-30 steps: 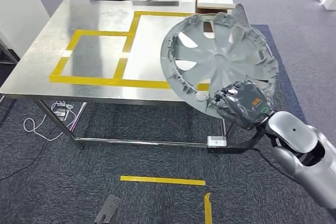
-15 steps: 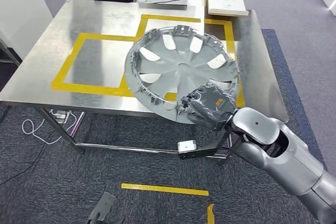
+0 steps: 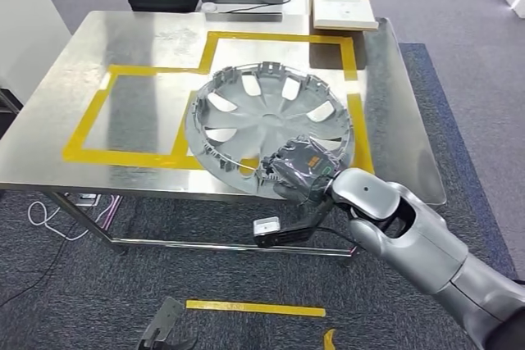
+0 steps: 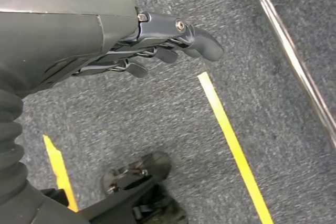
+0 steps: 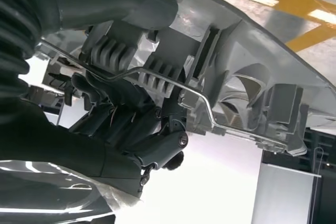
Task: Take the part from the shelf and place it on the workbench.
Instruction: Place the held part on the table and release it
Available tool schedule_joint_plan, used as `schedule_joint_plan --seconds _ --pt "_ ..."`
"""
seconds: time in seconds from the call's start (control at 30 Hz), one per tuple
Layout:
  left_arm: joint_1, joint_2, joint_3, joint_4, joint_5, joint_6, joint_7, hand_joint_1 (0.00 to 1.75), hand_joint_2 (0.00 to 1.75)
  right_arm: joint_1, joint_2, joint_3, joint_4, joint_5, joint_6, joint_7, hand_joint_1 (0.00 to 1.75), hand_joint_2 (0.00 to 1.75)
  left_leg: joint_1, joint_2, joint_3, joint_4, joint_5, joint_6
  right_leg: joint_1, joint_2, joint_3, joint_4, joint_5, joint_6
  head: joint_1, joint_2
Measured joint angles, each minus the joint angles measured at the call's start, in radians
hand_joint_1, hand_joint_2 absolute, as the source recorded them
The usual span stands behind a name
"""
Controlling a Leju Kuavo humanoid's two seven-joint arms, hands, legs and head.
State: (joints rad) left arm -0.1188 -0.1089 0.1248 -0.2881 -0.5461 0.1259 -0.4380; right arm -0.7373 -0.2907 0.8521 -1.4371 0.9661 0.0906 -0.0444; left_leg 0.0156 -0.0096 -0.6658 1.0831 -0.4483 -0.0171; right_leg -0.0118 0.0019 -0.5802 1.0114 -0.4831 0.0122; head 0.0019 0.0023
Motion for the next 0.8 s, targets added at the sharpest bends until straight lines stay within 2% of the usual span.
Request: schedule_joint_plan --seconds 0.03,0.07,0.13,0.2,0.23,0.3,0.33,0.37,0.4,0.43,0.5,0.53,0.6,0.67,0.73,0.8 --pt "-0.001 0.0 0.0 0.001 0.001 0.0 0.002 0.0 1.75 -0.001 0.004 0.002 0.007 -0.001 0.002 0.001 1.75 1.75 -0.002 0.0 0.007 -0.031 0.014 0.005 0.001 0.0 -0.001 0.001 -0.003 0.005 0.0 0.0" --pt "-0.001 -0.001 0.0 0.002 0.002 0.0 0.005 0.0 1.75 -0.001 0.007 0.004 0.016 -0.002 0.003 0.003 1.75 1.75 -0.005 0.0 0.008 -0.039 0.011 0.013 0.001 0.0 -0.002 0.001 -0.006 0.01 0.0 0.0" --pt "-0.002 -0.002 0.0 0.003 0.005 0.0 0.012 0.0 1.75 -0.002 0.016 0.007 0.038 -0.005 0.006 0.007 1.75 1.75 -0.006 -0.001 0.01 -0.042 0.014 0.028 0.0 0.0 -0.005 0.001 -0.012 0.021 0.001 0.0" --pt "-0.005 -0.002 0.0 0.003 0.005 -0.002 0.015 0.0 1.75 -0.003 0.022 0.007 0.065 -0.01 0.008 0.011 1.75 1.75 -0.004 -0.002 0.015 -0.046 0.013 0.038 -0.001 -0.002 -0.019 0.029 -0.034 0.03 0.004 0.0" --pt "-0.007 -0.003 0.0 0.003 0.005 -0.004 0.016 0.0 1.75 -0.002 0.025 0.007 0.082 -0.012 0.008 0.013 1.75 1.75 -0.003 -0.002 0.018 -0.047 0.012 0.044 -0.001 -0.002 -0.042 0.073 -0.058 0.033 0.005 0.0" --pt "-0.009 -0.003 0.0 0.003 0.005 -0.007 0.018 0.0 1.75 0.006 0.03 0.007 0.121 -0.017 0.008 0.015 1.75 1.75 -0.004 -0.002 0.019 -0.047 0.008 0.051 -0.001 -0.002 -0.112 0.208 -0.11 0.037 0.008 0.0" --pt "-0.009 -0.003 0.0 0.003 0.005 -0.009 0.019 0.0 1.75 0.012 0.032 0.007 0.139 -0.018 0.007 0.016 1.75 1.75 -0.005 -0.003 0.02 -0.047 0.006 0.053 -0.001 -0.002 -0.146 0.264 -0.125 0.037 0.008 0.0" --pt "-0.008 -0.003 0.0 0.003 0.005 -0.01 0.019 0.0 1.75 0.018 0.034 0.007 0.154 -0.02 0.007 0.017 1.75 1.75 -0.006 -0.004 0.021 -0.047 0.005 0.055 -0.001 -0.002 -0.164 0.288 -0.12 0.036 0.008 0.0" --pt "-0.008 -0.003 0.0 0.003 0.005 -0.01 0.019 0.0 1.75 0.022 0.035 0.007 0.167 -0.021 0.006 0.018 1.75 1.75 -0.007 -0.005 0.024 -0.046 0.003 0.056 0.0 -0.002 -0.164 0.273 -0.097 0.034 0.008 0.0" --pt "-0.008 -0.004 0.0 0.003 0.005 -0.011 0.019 0.0 1.75 0.024 0.035 0.007 0.177 -0.022 0.006 0.019 1.75 1.75 -0.007 -0.007 0.027 -0.046 0.001 0.055 0.0 -0.002 -0.143 0.219 -0.058 0.029 0.008 0.0" --pt "-0.008 -0.004 0.0 0.003 0.005 -0.011 0.019 0.0 1.75 0.024 0.037 0.007 0.194 -0.023 0.006 0.02 1.75 1.75 -0.01 -0.008 0.031 -0.046 -0.003 0.051 0.005 -0.003 -0.082 0.083 0.006 0.017 0.008 0.0" --pt "-0.008 -0.004 0.0 0.003 0.005 -0.012 0.019 0.0 1.75 0.023 0.039 0.006 0.199 -0.023 0.005 0.02 1.75 1.75 -0.012 -0.007 0.031 -0.045 -0.005 0.047 0.007 -0.003 -0.058 0.036 0.02 0.013 0.008 0.0" --pt "-0.009 -0.004 0.0 0.003 0.005 -0.013 0.019 0.0 1.75 0.022 0.044 0.006 0.208 -0.025 0.004 0.02 1.75 1.75 -0.014 -0.004 0.029 -0.045 -0.004 0.039 0.011 -0.003 -0.042 0.01 0.018 0.01 0.007 0.0" --pt "-0.008 -0.004 0.0 0.004 0.007 -0.018 0.018 0.0 1.75 0.024 0.047 0.005 0.217 -0.028 0.006 0.021 1.75 1.75 -0.013 -0.002 0.028 -0.043 -0.008 0.028 0.007 -0.003 -0.038 0.001 0.019 0.005 0.006 0.0" --pt "-0.008 -0.003 0.0 0.004 0.01 -0.023 0.015 0.0 1.75 0.023 0.051 0.005 0.23 -0.03 0.007 0.022 1.75 1.75 -0.012 -0.001 0.009 0.008 -0.042 0.016 0.002 -0.005 -0.029 -0.007 0.021 -0.003 0.004 0.0" --pt "-0.008 -0.001 0.0 0.004 0.011 -0.028 0.014 0.0 1.75 0.024 0.057 0.005 0.253 -0.03 0.008 0.022 0.87 0.87 -0.009 0.0 -0.043 0.126 -0.098 0.008 0.001 -0.006 -0.025 -0.007 0.02 -0.009 0.002 0.0"
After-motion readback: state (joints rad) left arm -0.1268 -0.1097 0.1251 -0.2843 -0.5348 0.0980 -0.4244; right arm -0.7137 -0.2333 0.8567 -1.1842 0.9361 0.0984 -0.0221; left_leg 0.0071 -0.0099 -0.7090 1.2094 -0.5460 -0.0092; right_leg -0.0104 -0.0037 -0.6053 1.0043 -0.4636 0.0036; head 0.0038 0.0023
